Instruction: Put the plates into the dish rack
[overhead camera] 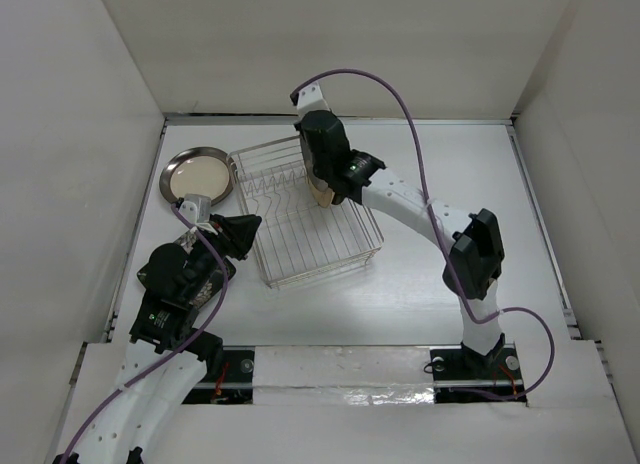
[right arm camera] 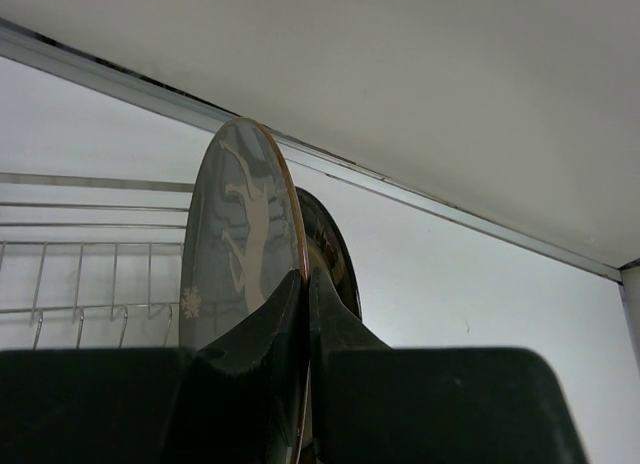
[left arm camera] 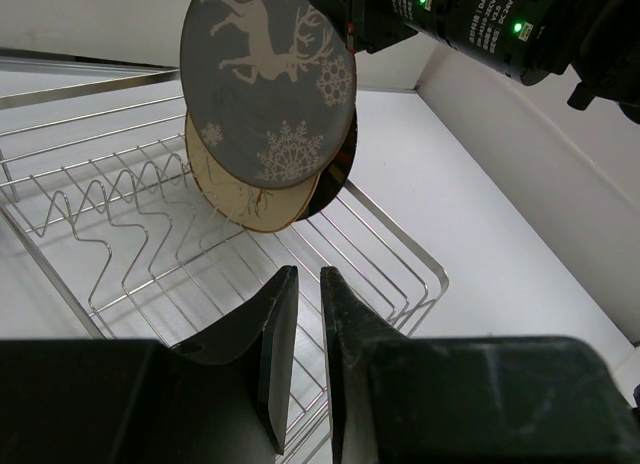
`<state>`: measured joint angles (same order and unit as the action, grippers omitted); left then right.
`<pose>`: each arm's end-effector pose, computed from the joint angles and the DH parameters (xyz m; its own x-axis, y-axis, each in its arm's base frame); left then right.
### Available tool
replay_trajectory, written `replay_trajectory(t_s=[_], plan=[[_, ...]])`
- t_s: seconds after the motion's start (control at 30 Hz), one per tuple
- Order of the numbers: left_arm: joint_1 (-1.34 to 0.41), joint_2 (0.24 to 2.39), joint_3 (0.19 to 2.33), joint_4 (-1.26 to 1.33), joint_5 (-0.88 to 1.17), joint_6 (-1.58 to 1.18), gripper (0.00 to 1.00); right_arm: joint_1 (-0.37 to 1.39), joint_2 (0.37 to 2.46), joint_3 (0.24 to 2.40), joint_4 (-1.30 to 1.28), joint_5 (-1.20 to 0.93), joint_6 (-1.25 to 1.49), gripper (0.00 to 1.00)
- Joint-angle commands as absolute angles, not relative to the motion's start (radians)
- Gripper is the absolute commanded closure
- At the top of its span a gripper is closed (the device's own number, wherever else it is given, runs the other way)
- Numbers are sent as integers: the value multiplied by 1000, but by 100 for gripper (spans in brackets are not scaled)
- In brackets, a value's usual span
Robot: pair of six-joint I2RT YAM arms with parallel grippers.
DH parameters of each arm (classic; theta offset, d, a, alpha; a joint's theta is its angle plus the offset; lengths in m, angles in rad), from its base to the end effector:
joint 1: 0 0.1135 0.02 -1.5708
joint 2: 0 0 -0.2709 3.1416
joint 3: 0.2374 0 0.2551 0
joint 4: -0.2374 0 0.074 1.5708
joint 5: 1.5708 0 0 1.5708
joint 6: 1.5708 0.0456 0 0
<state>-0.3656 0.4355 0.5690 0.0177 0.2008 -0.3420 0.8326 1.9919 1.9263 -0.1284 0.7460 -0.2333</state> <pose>0.1177 -0.0548 0.3381 -0.0467 -0.3340 -0.9414 0.5507 0.7777 -0.3032 0.3510 0.3398 0.3836 -0.1042 -0.3669 -0.9244 -0.1225 0.9271 -0.3542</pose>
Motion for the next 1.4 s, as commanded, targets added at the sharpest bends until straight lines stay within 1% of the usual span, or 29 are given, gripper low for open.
replay_trajectory(t_s=[0.0,0.23,0.47,0.5,0.57,0.6,0.7,0.77,0.83,0.97,1.0,1.07,1.1,1.13,1.17,1.23,1.37], plan=[[-371,436,597,63,206,-339,87,857,1976,1918,54,781,-235,100],[-371,428,597,60,198,-339,87,890,2016,1856,77,798,-215,100],[-371,422,598,60,196,-339,87,899,2003,1792,97,833,-175,100],[-371,419,600,60,192,-339,87,899,1994,1786,95,839,-170,97],[-371,422,604,58,181,-337,87,899,1980,1773,97,844,-161,83],[-371,423,603,58,184,-339,87,899,1973,1770,103,847,-158,64],[-371,416,603,58,183,-341,87,899,1931,1773,63,807,-124,42],[-371,413,606,57,161,-339,87,899,1888,1775,35,772,-91,37],[-371,416,609,54,152,-339,86,899,1856,1769,9,735,-69,34],[-371,405,607,55,140,-337,84,908,1748,1723,3,559,-8,33],[-371,405,610,54,124,-337,84,920,1734,1707,5,533,-2,33],[-371,413,611,45,84,-339,83,933,1714,1668,14,514,43,52],[-371,414,609,40,71,-342,83,943,1697,1651,18,506,55,68],[-371,420,609,37,34,-348,83,943,1687,1629,34,497,72,95],[-371,423,609,32,14,-366,83,954,1677,1576,44,488,107,100],[-330,451,611,29,-46,-400,83,954,1636,1510,81,454,136,100],[-296,528,630,25,-61,-449,83,954,1546,1344,130,443,189,100]])
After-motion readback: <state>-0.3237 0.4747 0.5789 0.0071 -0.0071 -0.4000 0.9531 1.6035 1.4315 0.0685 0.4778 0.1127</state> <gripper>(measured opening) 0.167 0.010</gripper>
